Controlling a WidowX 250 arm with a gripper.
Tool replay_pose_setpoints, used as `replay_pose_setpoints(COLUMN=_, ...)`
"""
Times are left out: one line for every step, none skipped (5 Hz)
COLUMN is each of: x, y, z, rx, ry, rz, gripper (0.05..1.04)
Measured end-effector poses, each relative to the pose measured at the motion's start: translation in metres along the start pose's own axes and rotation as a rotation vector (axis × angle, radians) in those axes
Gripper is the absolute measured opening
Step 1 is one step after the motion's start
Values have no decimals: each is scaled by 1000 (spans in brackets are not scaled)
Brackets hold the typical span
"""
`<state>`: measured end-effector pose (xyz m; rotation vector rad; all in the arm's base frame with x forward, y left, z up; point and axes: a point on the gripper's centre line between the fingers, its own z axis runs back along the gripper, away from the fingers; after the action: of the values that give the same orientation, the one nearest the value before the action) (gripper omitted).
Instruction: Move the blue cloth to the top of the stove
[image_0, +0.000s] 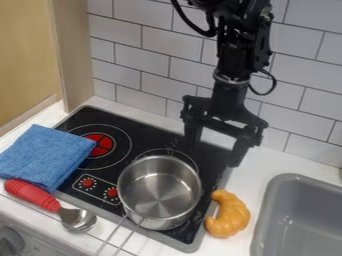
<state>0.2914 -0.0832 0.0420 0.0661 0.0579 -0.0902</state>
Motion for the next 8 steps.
replay_pose_setpoints(x=-13, y=3, z=-15, rx=13, ry=61, rz=-5, gripper=999)
replay_pose_setpoints(x=-11, y=17, z=-16, rx=15, ry=68, rz=-4, gripper=999)
replay_pose_setpoints(x=-9, y=45, z=-12, rx=-8, ry=69, rz=42, gripper=999)
replay_pose_setpoints(x=-11, y=68, z=-4, rx=1, ry=66, rz=86, gripper=999)
replay_pose_setpoints(x=-25, y=96, z=-3, rx=32, ry=148, rz=135, gripper=999)
replay_pose_setpoints(x=-46, y=120, z=-15, rx=54, ry=216, rz=182, gripper=999)
replay_pose_setpoints(x=-74, y=148, z=-29, rx=49, ry=278, rz=264, gripper=999)
replay_pose_setpoints(x=-97, y=176, z=-32, rx=10, ry=270, rz=301, gripper=999)
